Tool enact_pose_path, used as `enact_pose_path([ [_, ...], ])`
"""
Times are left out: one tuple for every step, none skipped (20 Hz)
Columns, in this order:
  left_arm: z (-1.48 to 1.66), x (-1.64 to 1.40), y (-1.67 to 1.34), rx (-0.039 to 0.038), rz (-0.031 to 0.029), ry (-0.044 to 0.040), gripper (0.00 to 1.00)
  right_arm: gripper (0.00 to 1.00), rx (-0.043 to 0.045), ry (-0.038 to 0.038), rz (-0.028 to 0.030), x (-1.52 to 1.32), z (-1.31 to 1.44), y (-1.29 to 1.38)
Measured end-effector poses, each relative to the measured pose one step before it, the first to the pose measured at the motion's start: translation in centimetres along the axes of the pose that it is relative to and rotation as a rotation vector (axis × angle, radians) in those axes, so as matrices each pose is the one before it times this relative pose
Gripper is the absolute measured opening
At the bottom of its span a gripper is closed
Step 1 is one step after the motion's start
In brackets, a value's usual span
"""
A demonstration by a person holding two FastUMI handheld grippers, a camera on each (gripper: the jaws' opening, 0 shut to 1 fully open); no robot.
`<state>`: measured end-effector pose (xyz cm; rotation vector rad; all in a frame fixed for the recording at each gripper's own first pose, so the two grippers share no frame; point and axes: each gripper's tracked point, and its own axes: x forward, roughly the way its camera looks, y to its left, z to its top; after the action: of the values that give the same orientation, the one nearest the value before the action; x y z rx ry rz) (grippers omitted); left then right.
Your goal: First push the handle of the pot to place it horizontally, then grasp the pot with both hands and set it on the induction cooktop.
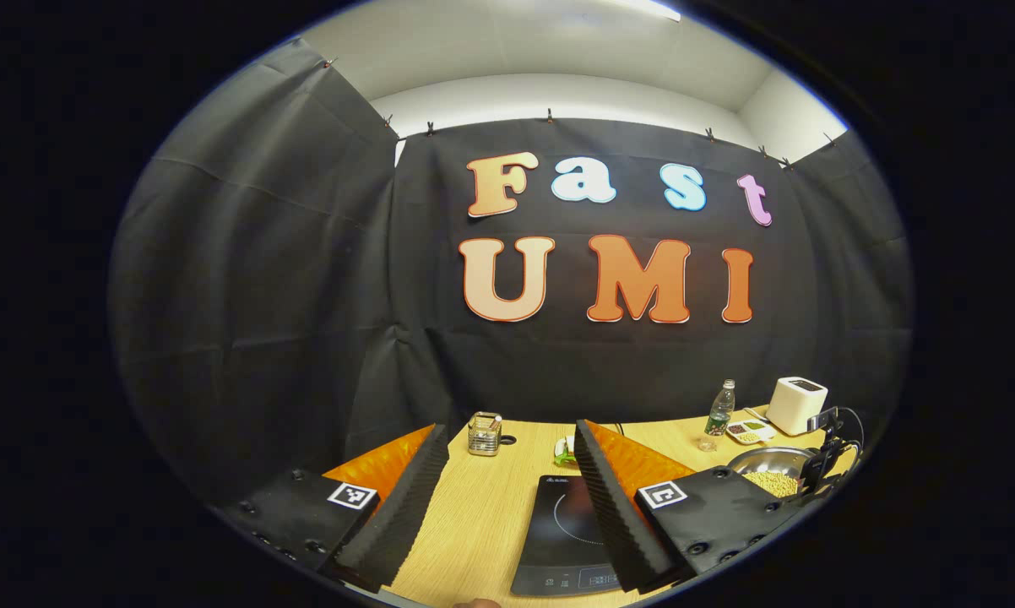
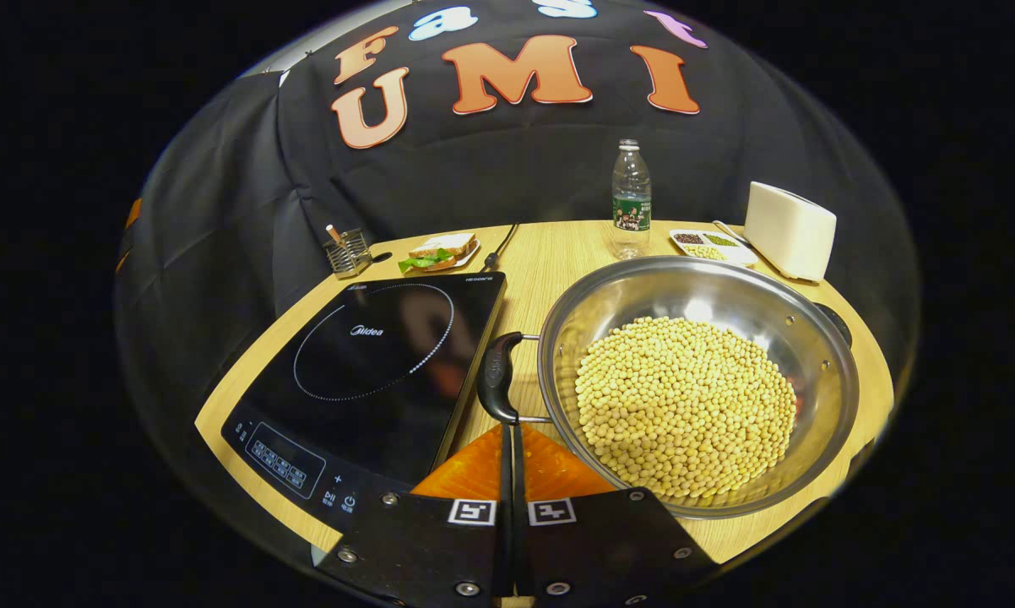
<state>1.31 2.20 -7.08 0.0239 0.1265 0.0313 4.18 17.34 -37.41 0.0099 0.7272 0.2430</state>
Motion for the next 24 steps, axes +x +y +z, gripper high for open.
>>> enact_pose_path([
  [-0.030, 0.144, -0.048, 0.00108, 0.00100, 0.00124, 0.97, 0.00, 0.00255, -0.00038, -0.00157, 0.189, 0.047, 0.054],
  [0.037, 0.105, -0.046, 0.00006, -0.00036, 0.00119, 0.97, 0.00, 0.00081, -0.00330, -0.00455, 0.214, 0.134, -0.020],
  [-0.112, -0.043, -0.072, 0.00011, -0.00126, 0.00112, 0.97, 0.00, -0.00276, -0.00130, -0.00467, 0.219, 0.150, 0.057],
  [0.047, 0.009, -0.106, 0.00088, -0.00143, 0.00141, 0.96, 0.00, -0.00102, -0.00150, -0.00423, 0.178, 0.193, -0.034],
  [-0.113, 0.222, -0.109, 0.00108, -0.00109, 0.00158, 0.97, 0.00, 0.00037, 0.00007, -0.00232, 0.269, 0.161, 0.072],
  [-0.072, -0.018, -0.079, 0.00057, -0.00135, 0.00215, 0.96, 0.00, 0.00431, 0.00134, -0.00050, 0.199, 0.205, 0.032],
  [-0.028, 0.139, -0.045, -0.00054, -0.00127, 0.00159, 0.97, 0.00, 0.00413, 0.00206, 0.00066, 0.212, 0.084, 0.088],
  [0.014, 0.009, -0.142, -0.00084, -0.00123, 0.00098, 0.96, 0.00, 0.00497, 0.00080, 0.00125, 0.187, 0.180, 0.036],
  [-0.074, 0.113, -0.035, -0.00019, -0.00015, 0.00095, 0.97, 0.00, 0.00260, 0.00177, 0.00041, 0.191, 0.068, 0.038],
  [-0.010, 0.095, -0.038, 0.00046, 0.00037, 0.00072, 0.97, 0.00, 0.00235, -0.00111, -0.00053, 0.171, 0.188, 0.022],
  [0.019, 0.078, -0.147, 0.00082, -0.00062, 0.00031, 0.97, 0.00, 0.00043, 0.00050, -0.00106, 0.150, 0.085, -0.040],
  [-0.037, 0.023, -0.146, 0.00016, -0.00040, 0.00158, 0.97, 0.00, 0.00028, -0.00122, -0.00113, 0.058, 0.077, 0.018],
  [-0.062, 0.045, -0.054, -0.00131, -0.00155, 0.00165, 0.97, 0.00, 0.00276, -0.00069, -0.00093, 0.068, 0.071, -0.084],
  [-0.015, 0.063, -0.115, -0.00175, -0.00259, 0.00207, 0.97, 0.00, 0.00221, -0.00045, -0.00074, 0.261, 0.144, 0.088],
  [-0.162, 0.079, -0.104, -0.00252, -0.00217, 0.00298, 0.97, 0.00, 0.00141, -0.00095, -0.00083, -0.006, -0.071, 0.000],
  [-0.108, 0.093, -0.137, -0.00163, -0.00163, 0.00380, 0.97, 0.00, 0.00254, -0.00043, -0.00047, 0.117, 0.079, -0.010],
  [-0.061, 0.046, 0.006, -0.00098, -0.00112, 0.00397, 0.96, 0.00, 0.00130, -0.00174, -0.00054, -0.082, 0.088, -0.008],
  [-0.025, 0.020, -0.051, -0.00121, -0.00382, 0.00238, 0.97, 0.00, -0.00089, 0.00033, 0.00082, 0.062, 0.046, 0.018],
  [-0.101, -0.057, -0.060, -0.00089, -0.00400, 0.00289, 0.97, 0.00, -0.00001, 0.00011, 0.00037, 0.019, 0.000, -0.024],
  [-0.052, -0.017, -0.070, 0.00015, -0.00242, 0.00355, 0.98, 0.00, 0.00047, 0.00140, -0.00033, 0.150, 0.128, 0.035],
  [-0.167, 0.059, -0.056, 0.00239, -0.00266, 0.00309, 0.98, 0.00, -0.00131, -0.00050, -0.00157, 0.061, 0.003, 0.030],
  [-0.011, 0.003, -0.027, 0.00301, -0.00182, 0.00359, 0.97, 0.00, -0.00177, -0.00089, -0.00110, 0.040, 0.103, 0.016],
  [-0.038, 0.031, -0.039, 0.00091, -0.00052, 0.00472, 0.97, 0.00, -0.00255, -0.00107, -0.00077, 0.010, 0.036, 0.033],
  [0.037, 0.105, -0.059, -0.00231, -0.00046, 0.00363, 0.97, 0.00, -0.00078, 0.00157, 0.00029, -0.036, -0.045, -0.032],
])
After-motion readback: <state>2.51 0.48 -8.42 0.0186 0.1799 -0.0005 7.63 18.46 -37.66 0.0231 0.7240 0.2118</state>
